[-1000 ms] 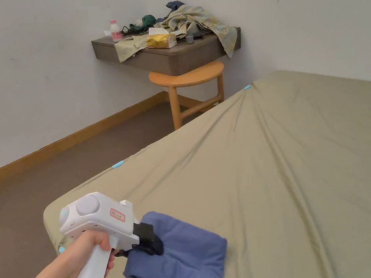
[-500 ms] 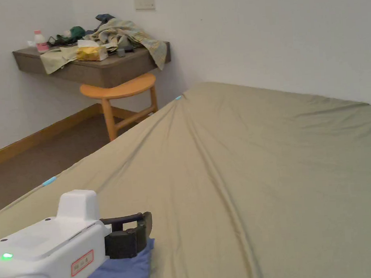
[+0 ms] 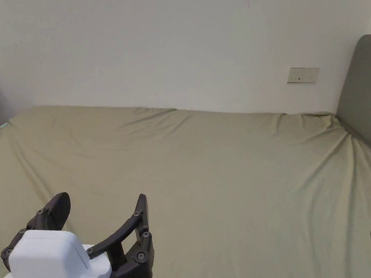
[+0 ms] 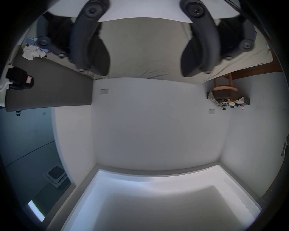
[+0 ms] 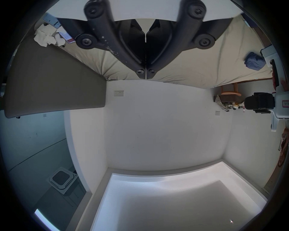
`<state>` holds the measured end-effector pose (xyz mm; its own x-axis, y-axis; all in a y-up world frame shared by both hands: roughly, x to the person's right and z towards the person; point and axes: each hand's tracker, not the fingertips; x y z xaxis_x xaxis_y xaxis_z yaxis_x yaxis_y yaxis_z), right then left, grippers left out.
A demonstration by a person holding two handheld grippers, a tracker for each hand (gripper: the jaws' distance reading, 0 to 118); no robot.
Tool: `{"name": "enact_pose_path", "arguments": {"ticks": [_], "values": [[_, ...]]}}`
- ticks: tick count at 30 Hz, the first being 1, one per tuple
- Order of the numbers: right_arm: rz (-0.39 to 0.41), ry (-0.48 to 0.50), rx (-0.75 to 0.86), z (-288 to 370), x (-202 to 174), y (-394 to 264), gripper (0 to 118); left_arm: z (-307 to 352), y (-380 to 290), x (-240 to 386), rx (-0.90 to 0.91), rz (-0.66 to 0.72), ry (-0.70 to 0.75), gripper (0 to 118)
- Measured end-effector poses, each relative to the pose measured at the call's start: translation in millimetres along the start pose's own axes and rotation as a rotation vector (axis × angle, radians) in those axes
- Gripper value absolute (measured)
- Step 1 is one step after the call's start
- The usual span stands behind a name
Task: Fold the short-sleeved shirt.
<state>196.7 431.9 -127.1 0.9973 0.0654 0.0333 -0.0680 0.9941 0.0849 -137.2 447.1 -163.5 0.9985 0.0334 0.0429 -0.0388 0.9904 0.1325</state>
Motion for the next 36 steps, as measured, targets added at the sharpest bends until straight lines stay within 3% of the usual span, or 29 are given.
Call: {"name": "enact_pose_path", "arguments": {"ticks": [2,3,4,6,15,36], "values": [[-0.001,-0.018,0.002,7,9,-2,1,7,1,18,0.026,-0.035,-0.018,43],[-0.004,-0.019,0.003,10,14,-3,1,9,2,25,0.036,-0.06,-0.026,43],[-0.011,-0.024,0.005,12,18,-4,1,11,2,31,0.036,-0.076,-0.029,34],[-0.026,-0.023,0.008,14,23,-5,1,13,-1,39,0.05,-0.092,0.003,0],[-0.062,-0.023,0.017,11,26,-7,1,12,6,38,0.019,-0.094,0.032,0],[-0.021,0.021,0.014,1,7,-3,1,16,5,23,0.001,-0.113,0.094,0]]}}
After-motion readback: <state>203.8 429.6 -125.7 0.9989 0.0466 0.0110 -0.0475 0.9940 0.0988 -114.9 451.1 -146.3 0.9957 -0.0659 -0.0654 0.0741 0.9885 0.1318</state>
